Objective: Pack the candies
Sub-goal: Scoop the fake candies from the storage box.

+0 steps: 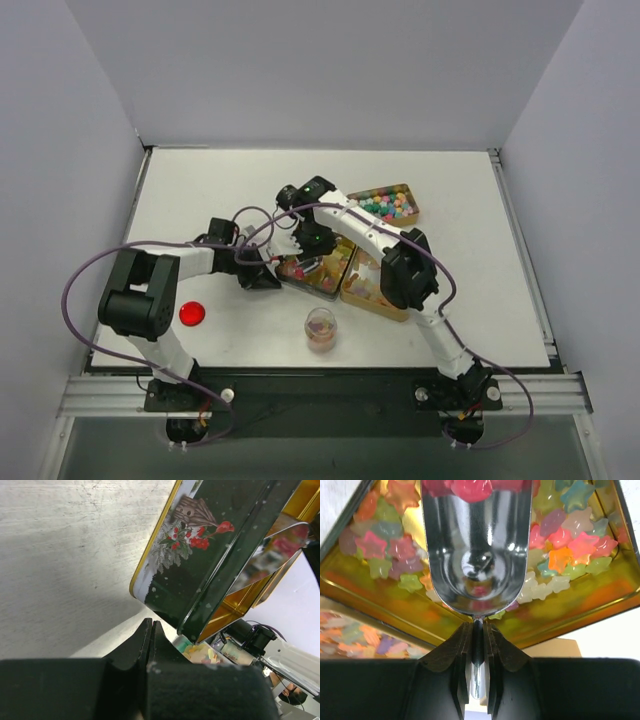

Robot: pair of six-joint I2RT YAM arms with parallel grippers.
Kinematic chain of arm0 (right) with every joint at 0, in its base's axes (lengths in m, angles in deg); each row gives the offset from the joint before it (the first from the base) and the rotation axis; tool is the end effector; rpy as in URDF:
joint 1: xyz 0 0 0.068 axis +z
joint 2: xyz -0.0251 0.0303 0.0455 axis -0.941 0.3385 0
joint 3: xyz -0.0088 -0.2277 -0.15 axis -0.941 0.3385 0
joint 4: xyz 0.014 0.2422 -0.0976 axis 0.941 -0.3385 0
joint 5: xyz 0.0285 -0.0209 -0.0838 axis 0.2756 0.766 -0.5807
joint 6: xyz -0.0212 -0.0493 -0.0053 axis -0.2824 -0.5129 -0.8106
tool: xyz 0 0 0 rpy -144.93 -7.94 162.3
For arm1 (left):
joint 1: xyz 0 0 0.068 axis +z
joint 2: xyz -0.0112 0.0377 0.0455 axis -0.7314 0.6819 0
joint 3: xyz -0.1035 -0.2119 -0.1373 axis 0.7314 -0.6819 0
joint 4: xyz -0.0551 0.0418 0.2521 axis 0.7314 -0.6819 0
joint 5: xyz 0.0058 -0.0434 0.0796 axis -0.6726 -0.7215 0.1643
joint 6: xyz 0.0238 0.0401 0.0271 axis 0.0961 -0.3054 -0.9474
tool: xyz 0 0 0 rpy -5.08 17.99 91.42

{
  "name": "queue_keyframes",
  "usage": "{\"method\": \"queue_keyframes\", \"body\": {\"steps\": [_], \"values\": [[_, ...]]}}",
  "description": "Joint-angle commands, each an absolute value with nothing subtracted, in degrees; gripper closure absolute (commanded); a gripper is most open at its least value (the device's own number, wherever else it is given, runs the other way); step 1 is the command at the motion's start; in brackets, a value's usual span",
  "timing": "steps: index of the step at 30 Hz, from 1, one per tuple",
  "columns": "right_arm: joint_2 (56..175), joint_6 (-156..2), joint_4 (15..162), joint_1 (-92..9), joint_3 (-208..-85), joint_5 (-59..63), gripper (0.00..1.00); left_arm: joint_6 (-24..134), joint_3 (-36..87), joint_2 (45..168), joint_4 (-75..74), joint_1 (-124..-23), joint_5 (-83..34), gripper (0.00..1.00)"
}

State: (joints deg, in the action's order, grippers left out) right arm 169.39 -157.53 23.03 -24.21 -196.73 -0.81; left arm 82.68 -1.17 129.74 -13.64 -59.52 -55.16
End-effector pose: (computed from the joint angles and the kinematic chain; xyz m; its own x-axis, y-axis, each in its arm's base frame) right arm 0.3352 0.3512 0.2152 0.5151 -0.8450 -0.1440 -0.8485 -0.4788 -0.2255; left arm 0.2863 -0.0864 0.1236 -0.9580 -0.2863 0.0129 -0.2090 0.6669 -0.7153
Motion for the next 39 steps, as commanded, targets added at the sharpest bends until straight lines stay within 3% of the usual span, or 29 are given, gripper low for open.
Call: {"method": "queue_keyframes", "body": {"steps": [1, 12, 24, 33, 39], "values": [[169.6, -149.3, 22.3, -23.4, -198.8, 2.4, 1.0, 82.5, 0.7, 129.9, -12.2, -60.4, -56.4, 1.0], [166.2, -136.6, 32.9, -25.4, -191.9, 15.3, 1.0, 81.7, 0.4, 129.8, -12.4, -60.0, -58.0, 1.0], [157.4, -135.8, 44.1, -30.3, -177.0, 27.6, 1.0, 77.5, 3.8, 129.2, -20.1, -57.2, -66.1, 1.0], [150.2, -133.7, 51.0, -34.3, -169.1, 30.8, 1.0, 62.9, 13.0, 128.5, -41.0, -53.2, -79.0, 1.0], [145.5, -133.5, 52.7, -35.7, -166.5, 30.1, 1.0, 43.5, 20.6, 127.1, -60.9, -49.2, -86.0, 1.0]]}}
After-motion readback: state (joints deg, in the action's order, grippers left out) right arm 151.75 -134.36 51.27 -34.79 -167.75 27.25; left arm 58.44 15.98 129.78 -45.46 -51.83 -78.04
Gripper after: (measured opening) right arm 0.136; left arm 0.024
